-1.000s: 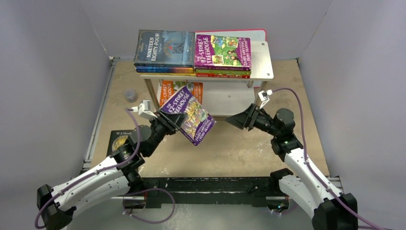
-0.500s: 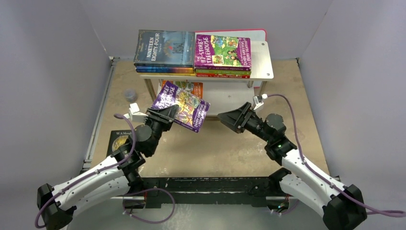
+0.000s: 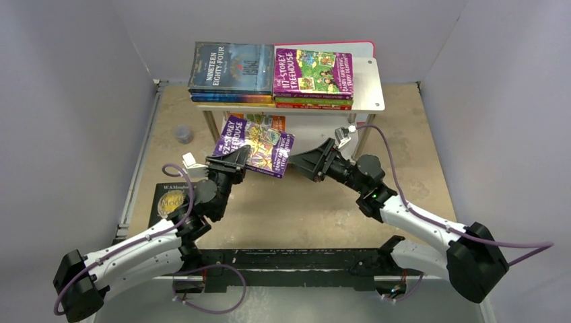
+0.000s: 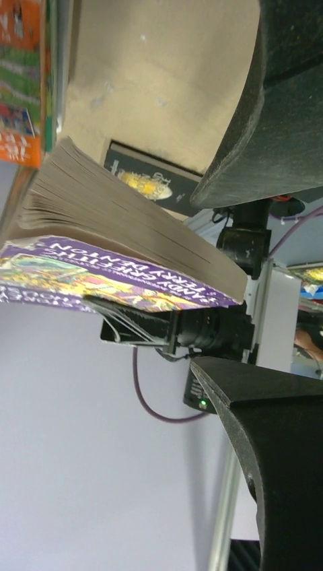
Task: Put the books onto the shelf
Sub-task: Pick up the book from the center of the board.
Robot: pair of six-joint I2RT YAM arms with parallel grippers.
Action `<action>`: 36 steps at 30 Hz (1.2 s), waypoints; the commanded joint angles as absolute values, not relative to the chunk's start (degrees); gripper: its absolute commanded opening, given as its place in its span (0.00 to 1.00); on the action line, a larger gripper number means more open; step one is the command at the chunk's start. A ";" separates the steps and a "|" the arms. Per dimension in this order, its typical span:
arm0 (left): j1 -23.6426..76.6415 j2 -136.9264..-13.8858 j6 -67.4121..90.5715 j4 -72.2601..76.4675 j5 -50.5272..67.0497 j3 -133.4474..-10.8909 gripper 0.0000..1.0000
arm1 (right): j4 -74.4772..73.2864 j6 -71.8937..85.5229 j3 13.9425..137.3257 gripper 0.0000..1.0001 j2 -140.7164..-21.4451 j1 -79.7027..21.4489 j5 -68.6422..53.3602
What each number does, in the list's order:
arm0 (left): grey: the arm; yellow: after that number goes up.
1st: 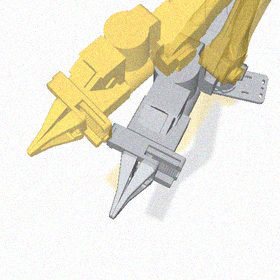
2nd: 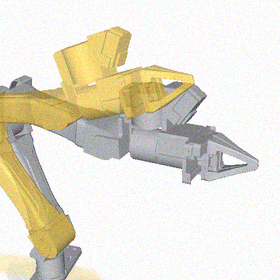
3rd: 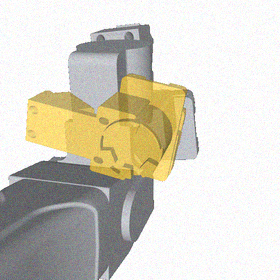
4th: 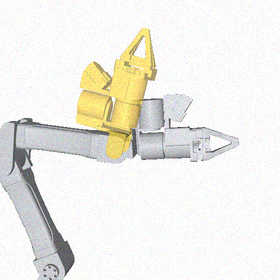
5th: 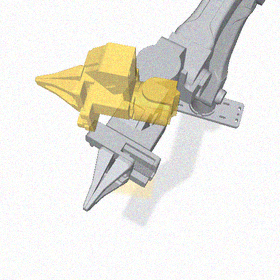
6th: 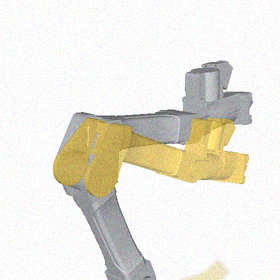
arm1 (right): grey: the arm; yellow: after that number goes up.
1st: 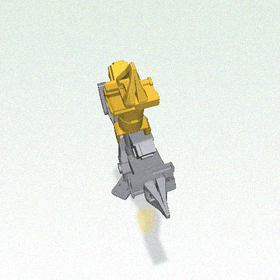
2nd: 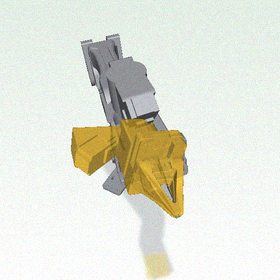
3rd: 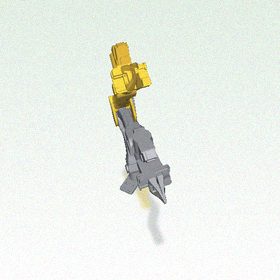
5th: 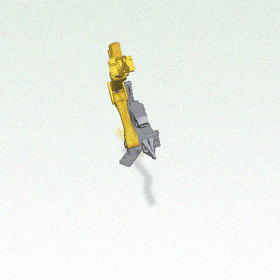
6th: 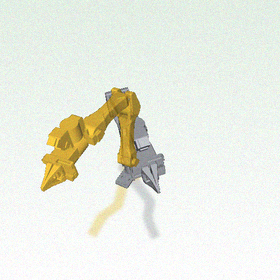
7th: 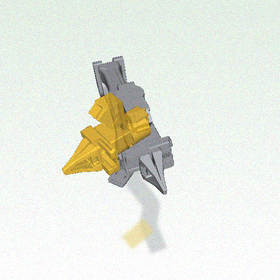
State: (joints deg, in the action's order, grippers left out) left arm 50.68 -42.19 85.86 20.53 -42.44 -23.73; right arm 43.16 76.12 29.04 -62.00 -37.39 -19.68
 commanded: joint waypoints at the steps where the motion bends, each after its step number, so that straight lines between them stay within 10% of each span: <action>1: 50.56 -41.09 88.26 31.55 -44.15 -24.25 0.00 | 50.18 75.22 32.47 0.81 -62.53 -38.86 -20.94; 10: 50.55 -41.74 90.49 35.80 -44.53 -22.07 0.00 | 45.71 73.68 36.17 0.83 -66.55 -42.92 -19.41; 18: 50.57 -41.48 90.96 40.42 -44.75 -18.69 0.00 | 48.84 76.75 36.11 0.62 -70.30 -43.26 -18.34; 24: 50.61 -41.81 91.57 44.29 -43.83 -15.82 0.00 | 48.82 79.54 35.73 0.42 -71.51 -43.26 -15.51; 28: 50.62 -42.38 91.50 46.47 -43.96 -13.85 0.00 | 50.74 79.45 35.01 0.05 -71.76 -43.31 -14.06; 32: 50.53 -39.99 89.55 39.03 -44.41 -14.35 0.47 | 48.08 75.08 35.52 0.00 -70.84 -43.32 -14.13; 36: 50.18 -35.58 84.88 29.54 -43.51 -15.03 0.72 | 47.99 70.95 36.26 0.00 -69.67 -42.64 -13.75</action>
